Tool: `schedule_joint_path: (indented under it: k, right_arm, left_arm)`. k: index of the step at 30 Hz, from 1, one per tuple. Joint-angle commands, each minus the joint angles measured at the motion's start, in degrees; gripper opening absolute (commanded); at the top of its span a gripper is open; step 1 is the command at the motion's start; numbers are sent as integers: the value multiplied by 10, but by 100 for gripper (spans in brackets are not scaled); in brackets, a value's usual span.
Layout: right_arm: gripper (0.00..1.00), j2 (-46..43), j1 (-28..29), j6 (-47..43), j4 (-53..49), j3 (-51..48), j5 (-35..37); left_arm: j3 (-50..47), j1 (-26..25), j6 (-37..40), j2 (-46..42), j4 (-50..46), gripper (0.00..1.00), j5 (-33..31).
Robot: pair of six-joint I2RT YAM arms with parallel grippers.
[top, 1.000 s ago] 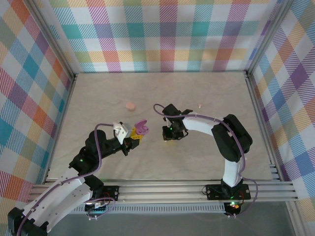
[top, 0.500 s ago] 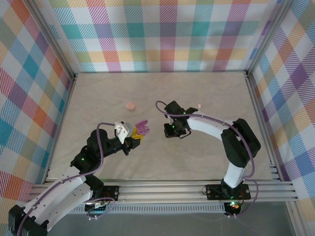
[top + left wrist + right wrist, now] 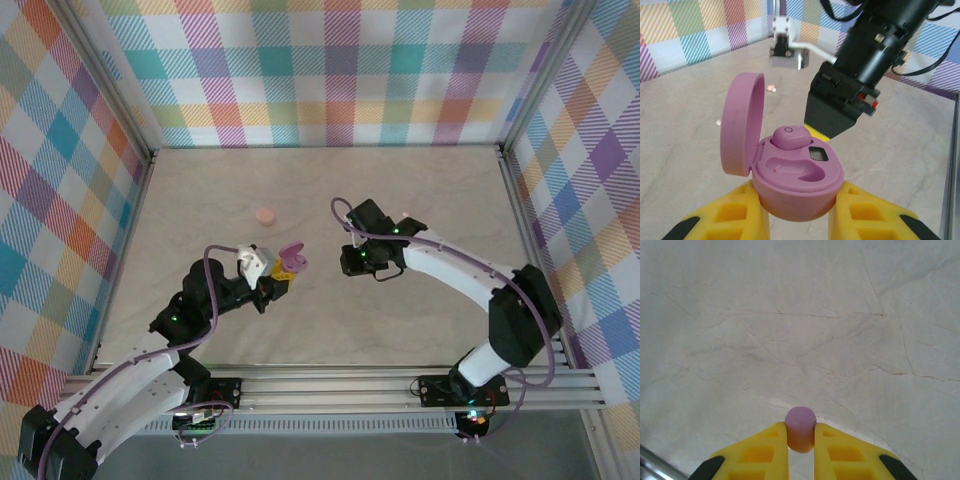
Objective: Insert wireless bluetooth earbuds into charging case
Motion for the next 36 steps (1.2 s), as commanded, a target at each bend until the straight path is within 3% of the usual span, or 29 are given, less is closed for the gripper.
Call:
schedule_joint_path:
  k: [1, 15, 36]
  right_arm:
    - [17, -35, 2, -9, -22, 1, 5]
    - [17, -142, 3, 0, -28, 42, -27]
    - [16, -123, 2, 11, -2, 101, -118]
  left_arm:
    - [3, -2, -4, 13, 46, 2, 10]
    - [37, -3, 7, 97, 95, 2, 31]
    - [101, -18, 29, 204, 151, 1, 56]
